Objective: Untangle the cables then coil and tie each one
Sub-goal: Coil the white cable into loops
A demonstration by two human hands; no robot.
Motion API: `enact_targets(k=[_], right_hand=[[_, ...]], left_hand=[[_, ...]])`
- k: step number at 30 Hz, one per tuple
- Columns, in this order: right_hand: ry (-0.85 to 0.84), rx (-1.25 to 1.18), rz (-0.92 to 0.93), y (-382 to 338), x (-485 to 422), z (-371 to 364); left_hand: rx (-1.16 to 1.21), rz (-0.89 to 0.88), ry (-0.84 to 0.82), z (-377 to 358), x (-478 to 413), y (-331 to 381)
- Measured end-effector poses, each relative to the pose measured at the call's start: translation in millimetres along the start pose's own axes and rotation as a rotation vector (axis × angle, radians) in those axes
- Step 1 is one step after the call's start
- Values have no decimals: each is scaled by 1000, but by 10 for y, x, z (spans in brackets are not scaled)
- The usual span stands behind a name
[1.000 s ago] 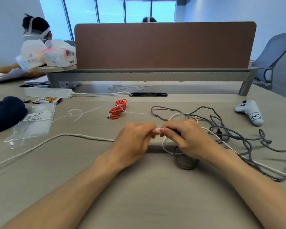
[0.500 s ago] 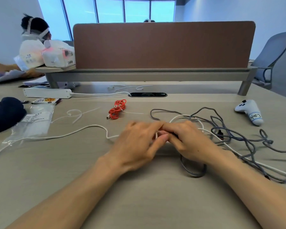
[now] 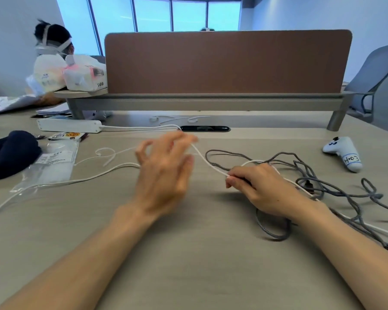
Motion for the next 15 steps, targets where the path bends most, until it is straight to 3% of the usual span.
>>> enact_targets(k=[3, 5, 7, 11, 13, 15], right_hand=[[32, -29, 84, -153, 1, -4], [27, -73, 121, -198, 4, 5], [9, -113, 56, -83, 1, 11], [28, -124, -69, 249, 21, 78], [39, -95, -71, 264, 27, 105], [14, -69, -65, 201, 21, 78]], left_hand=[[41, -151, -333, -497, 132, 344], [181, -161, -392, -564, 134, 354], [206, -127, -208, -366, 52, 219], [145, 227, 164, 208, -95, -377], [61, 296, 199, 276, -87, -545], [44, 183, 103, 147, -56, -393]])
Point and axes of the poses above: each hand's wrist, its own x-axis away from the middle knuckle, its own z-axis out of the back of the hand, y = z × x, the point moved 8 cm from there along -x, towards the middle knuckle, and after that the axes turned 7 degrees about x, right-handed, at the moved point
